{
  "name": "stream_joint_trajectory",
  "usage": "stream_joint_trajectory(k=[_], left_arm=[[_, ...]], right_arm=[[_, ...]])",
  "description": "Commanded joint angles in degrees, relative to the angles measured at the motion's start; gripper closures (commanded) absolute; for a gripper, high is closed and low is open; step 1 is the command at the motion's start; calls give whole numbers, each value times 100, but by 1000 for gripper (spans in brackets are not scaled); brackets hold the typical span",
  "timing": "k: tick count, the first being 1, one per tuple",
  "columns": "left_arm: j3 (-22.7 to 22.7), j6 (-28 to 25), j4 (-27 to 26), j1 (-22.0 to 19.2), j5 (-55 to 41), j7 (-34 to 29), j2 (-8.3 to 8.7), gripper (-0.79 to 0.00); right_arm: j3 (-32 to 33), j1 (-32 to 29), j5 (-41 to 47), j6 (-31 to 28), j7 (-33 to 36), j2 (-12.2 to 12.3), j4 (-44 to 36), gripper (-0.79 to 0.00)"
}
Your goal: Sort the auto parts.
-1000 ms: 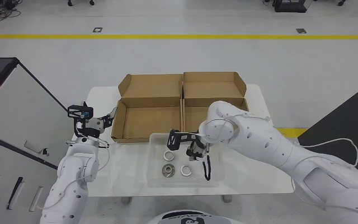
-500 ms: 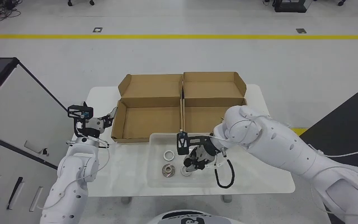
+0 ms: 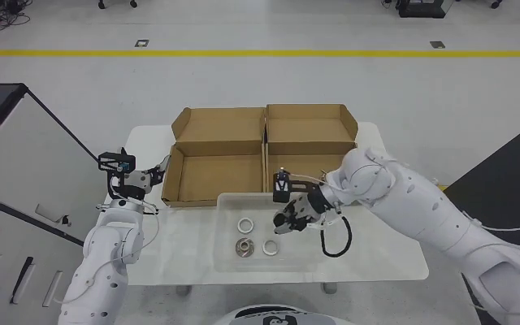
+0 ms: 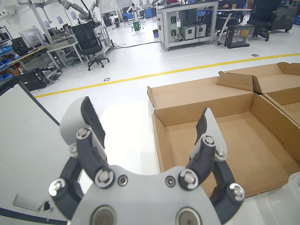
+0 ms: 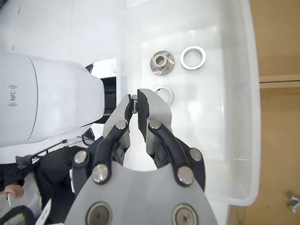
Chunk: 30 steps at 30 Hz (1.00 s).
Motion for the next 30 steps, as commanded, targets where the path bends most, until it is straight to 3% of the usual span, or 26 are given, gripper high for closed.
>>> stream_joint_trajectory(k=[1, 7, 14, 19, 30], left_arm=[[0, 0, 0, 0, 0, 0, 0, -785], [0, 0, 0, 0, 0, 0, 0, -785], [0, 0, 0, 0, 0, 0, 0, -785], [0, 0, 0, 0, 0, 0, 0, -785], [0, 0, 0, 0, 0, 0, 0, -785]], right_arm=[[147, -99, 231, -198, -200, 134, 76, 0], [305, -346, 1085, -994, -995, 555, 41, 0], [-120, -197, 1573, -2001, -2003, 989, -149, 0], [-198, -43, 2411, -2001, -2003, 1206, -532, 0], [-205, -44, 2439, -2001, -2003, 1218, -550, 0]])
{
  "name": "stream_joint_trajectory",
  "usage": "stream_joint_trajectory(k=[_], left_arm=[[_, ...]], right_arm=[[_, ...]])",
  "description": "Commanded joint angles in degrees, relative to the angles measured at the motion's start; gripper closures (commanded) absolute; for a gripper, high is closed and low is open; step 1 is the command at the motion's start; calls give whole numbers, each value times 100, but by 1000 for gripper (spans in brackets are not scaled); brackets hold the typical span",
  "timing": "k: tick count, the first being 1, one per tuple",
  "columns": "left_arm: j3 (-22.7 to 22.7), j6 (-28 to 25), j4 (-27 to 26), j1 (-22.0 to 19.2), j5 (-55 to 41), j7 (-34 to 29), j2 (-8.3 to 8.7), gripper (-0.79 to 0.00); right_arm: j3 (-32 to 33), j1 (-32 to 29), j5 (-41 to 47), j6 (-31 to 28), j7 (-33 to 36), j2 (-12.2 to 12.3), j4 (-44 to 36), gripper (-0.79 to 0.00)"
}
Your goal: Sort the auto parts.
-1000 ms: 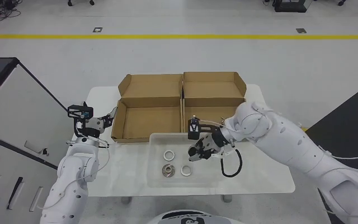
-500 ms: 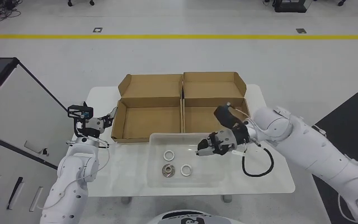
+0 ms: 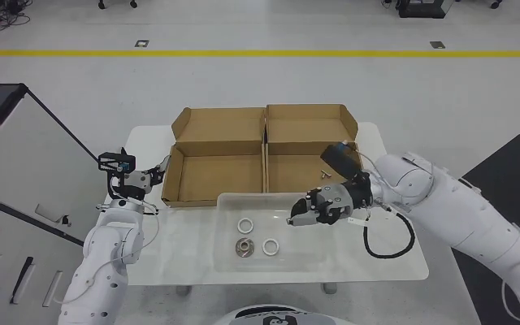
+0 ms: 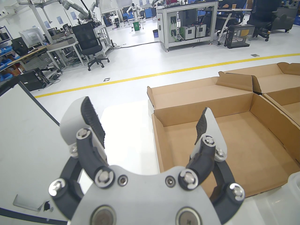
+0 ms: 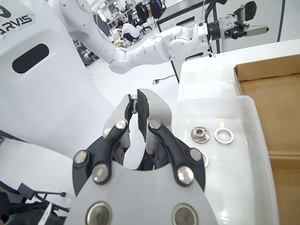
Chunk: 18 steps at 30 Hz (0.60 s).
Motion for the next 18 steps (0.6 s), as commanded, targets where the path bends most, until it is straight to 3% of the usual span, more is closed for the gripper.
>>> stream_joint_trajectory(k=[1, 8, 18], left_arm=[[0, 0, 0, 0, 0, 0, 0, -785], [0, 0, 0, 0, 0, 0, 0, -785], [0, 0, 0, 0, 0, 0, 0, -785]], right_arm=[[0, 0, 0, 0, 0, 0, 0, 0], [147, -24, 85, 70, -225, -19, 23, 0], [299, 513, 1264, 67, 66, -107, 187, 0]])
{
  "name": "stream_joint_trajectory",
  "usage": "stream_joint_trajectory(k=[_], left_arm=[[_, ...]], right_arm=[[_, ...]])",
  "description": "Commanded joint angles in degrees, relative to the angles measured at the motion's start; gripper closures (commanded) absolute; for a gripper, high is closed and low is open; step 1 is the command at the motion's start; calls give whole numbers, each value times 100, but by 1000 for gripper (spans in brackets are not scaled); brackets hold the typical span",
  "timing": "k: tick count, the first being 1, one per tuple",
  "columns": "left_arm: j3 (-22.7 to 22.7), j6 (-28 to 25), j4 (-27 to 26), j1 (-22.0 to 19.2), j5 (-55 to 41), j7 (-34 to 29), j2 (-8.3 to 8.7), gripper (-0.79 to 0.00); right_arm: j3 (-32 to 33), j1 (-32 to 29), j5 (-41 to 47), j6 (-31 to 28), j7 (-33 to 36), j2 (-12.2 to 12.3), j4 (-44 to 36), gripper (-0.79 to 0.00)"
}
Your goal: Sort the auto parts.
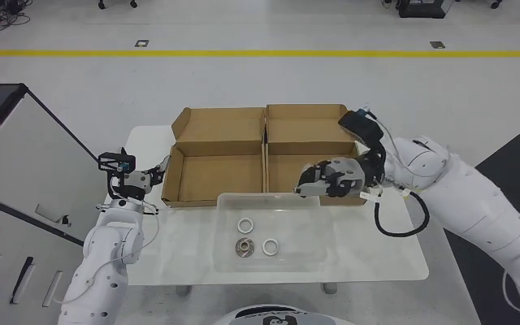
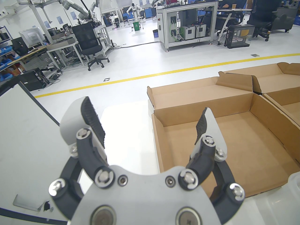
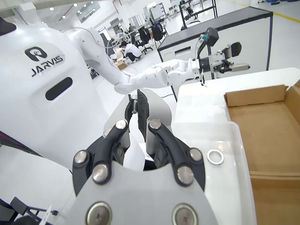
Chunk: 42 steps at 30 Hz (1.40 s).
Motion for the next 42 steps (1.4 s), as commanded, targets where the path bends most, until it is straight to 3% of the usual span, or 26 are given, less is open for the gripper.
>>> stream_joint_trajectory(k=[1, 9, 23, 33, 38, 42], left_arm=[[0, 0, 0, 0, 0, 0, 0, -785], [0, 0, 0, 0, 0, 0, 0, -785], [0, 0, 0, 0, 0, 0, 0, -785], [0, 0, 0, 0, 0, 0, 0, -785], [0, 0, 0, 0, 0, 0, 0, -785], [0, 0, 0, 0, 0, 0, 0, -785]], right_arm=[[-40, 156, 333, 36, 36, -34, 31, 0], [-383, 937, 1216, 394, 394, -343, 268, 0], [-916, 1653, 3042, 290, 292, -1409, 551, 0], [-916, 1653, 3042, 290, 292, -1409, 551, 0], [-585, 1445, 3384, 297, -50, -1489, 145, 0], [-429, 1403, 3786, 320, 103, -1624, 53, 0]])
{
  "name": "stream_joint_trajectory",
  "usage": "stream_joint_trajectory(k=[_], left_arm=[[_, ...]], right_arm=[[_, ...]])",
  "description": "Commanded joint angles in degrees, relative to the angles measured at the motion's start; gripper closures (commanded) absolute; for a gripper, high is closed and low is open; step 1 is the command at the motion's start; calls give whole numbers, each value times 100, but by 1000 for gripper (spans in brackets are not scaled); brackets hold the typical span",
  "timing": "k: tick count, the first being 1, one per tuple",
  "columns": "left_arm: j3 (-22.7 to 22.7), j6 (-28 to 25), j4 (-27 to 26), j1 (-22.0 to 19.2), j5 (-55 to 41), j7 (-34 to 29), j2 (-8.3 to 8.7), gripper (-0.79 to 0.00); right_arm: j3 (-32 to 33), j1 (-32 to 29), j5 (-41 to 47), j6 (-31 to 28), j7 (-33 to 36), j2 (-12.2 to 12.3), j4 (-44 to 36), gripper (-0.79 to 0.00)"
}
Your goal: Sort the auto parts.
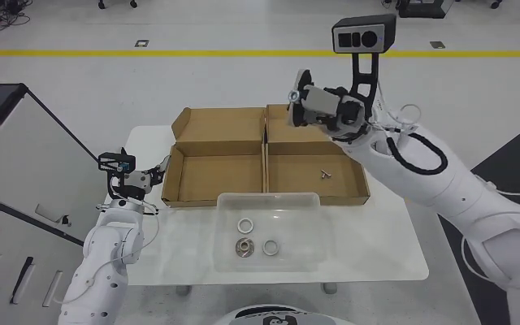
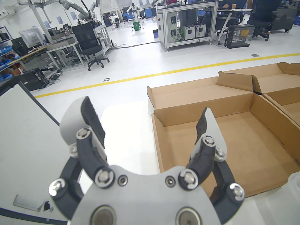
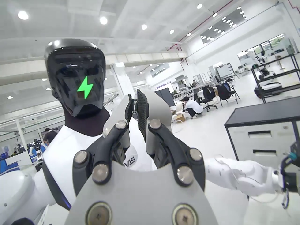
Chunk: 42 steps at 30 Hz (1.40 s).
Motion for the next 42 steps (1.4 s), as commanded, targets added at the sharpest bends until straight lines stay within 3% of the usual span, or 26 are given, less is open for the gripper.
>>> stream_joint_trajectory(k=[1, 7, 16, 25, 30, 42], left_arm=[[0, 0, 0, 0, 0, 0, 0, -785], [0, 0, 0, 0, 0, 0, 0, -785], [0, 0, 0, 0, 0, 0, 0, -785], [0, 0, 0, 0, 0, 0, 0, -785], [0, 0, 0, 0, 0, 0, 0, -785], [0, 0, 0, 0, 0, 0, 0, -785]], right_arm=[[50, -4, 219, 12, 106, -77, -7, 0], [211, -63, 790, 81, 343, -361, -59, 0], [708, -456, 540, 440, 703, -676, -253, 0], [754, -476, 506, 481, 743, -694, -238, 0], [1016, -872, 517, 493, 491, -720, -566, 0], [1555, -1484, 640, 659, 860, -863, -912, 0]])
